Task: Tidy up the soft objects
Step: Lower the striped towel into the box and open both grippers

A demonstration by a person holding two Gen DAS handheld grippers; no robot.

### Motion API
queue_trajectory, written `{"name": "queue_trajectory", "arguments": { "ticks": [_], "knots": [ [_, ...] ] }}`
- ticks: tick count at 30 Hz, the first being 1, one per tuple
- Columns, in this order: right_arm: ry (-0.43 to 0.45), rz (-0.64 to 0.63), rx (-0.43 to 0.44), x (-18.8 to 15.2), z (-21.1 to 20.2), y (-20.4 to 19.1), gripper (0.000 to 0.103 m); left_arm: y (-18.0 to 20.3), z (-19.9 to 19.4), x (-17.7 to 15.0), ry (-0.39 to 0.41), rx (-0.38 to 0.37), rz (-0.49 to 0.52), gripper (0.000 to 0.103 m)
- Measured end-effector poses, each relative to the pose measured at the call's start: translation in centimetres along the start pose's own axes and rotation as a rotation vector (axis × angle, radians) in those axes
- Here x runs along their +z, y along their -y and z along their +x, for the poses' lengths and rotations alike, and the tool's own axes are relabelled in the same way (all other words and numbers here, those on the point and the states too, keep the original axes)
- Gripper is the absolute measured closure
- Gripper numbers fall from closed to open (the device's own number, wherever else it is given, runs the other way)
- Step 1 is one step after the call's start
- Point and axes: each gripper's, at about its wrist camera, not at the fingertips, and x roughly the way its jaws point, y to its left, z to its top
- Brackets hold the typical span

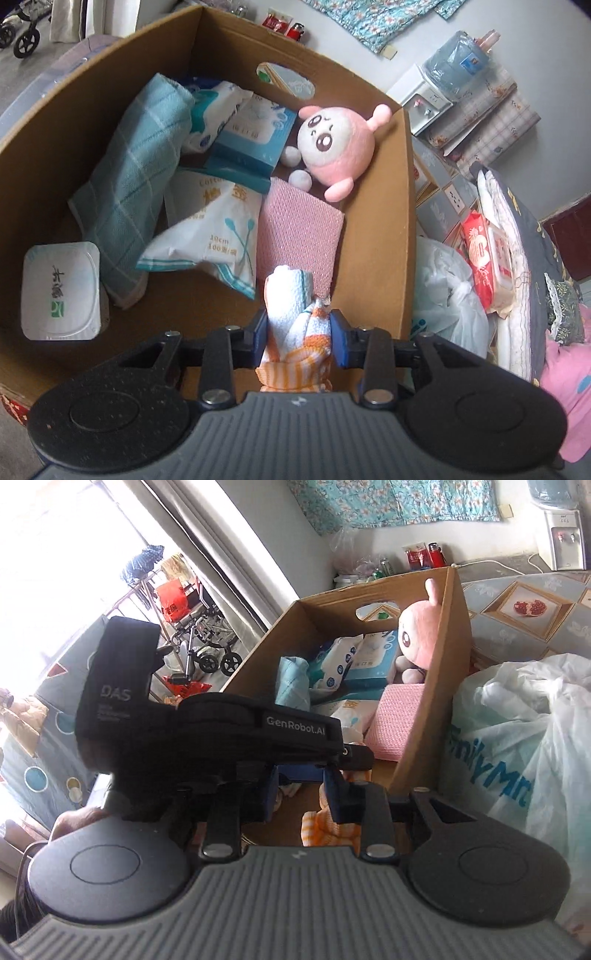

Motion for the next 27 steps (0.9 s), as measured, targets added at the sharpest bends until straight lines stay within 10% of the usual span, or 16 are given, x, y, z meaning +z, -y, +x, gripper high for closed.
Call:
{"name": "queue_trajectory", "arguments": {
  "ticks": [13, 27],
  "knots": [
    [0.179, 0.008, -0.107, 1.0, -6.3, 4.1, 0.062, 1.0, 3.2, 0.4, -0.107, -0.002, -0.011, 0.056],
    [0.207, 0.079, -0.184, -0.9, -7.3, 6.9, 0.031, 2.4, -2.8, -0.4, 0.087, -0.031, 0.025, 0.023]
  ]
}}
